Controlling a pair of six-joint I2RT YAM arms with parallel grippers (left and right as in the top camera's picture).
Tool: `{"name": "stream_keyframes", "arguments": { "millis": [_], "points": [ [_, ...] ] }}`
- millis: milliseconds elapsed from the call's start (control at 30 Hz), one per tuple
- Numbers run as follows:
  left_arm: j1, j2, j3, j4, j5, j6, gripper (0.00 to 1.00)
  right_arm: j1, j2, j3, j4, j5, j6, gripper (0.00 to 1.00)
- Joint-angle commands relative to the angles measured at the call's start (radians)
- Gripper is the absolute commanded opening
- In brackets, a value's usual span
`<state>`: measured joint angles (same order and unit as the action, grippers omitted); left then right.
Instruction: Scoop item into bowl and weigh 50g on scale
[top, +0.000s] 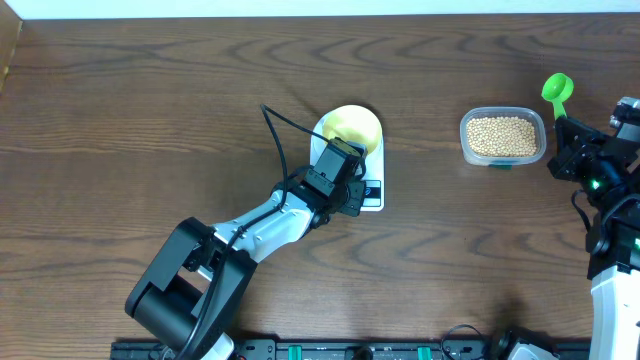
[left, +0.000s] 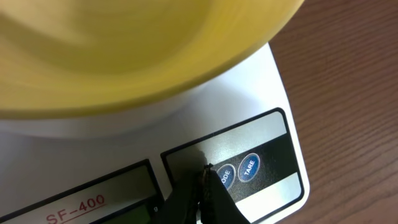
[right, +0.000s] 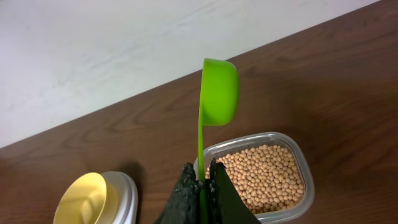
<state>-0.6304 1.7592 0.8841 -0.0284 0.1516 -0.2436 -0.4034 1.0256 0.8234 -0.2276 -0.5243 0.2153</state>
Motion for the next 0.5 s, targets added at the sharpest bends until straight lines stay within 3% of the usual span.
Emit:
{"name": "stream_keyframes", "arguments": {
  "millis": [0,467],
  "points": [
    [-0.002,0.035,0.003,-0.029,-0.034,-0.006,0.07,0.006,-0.006,0.015,0.000,-0.010,-0.015,0.01],
    [-0.002,0.036,0.003,-0.045,-0.034,-0.006,0.07,0.006,-0.006,0.015,0.000,-0.010,-0.014,0.01]
  ]
}}
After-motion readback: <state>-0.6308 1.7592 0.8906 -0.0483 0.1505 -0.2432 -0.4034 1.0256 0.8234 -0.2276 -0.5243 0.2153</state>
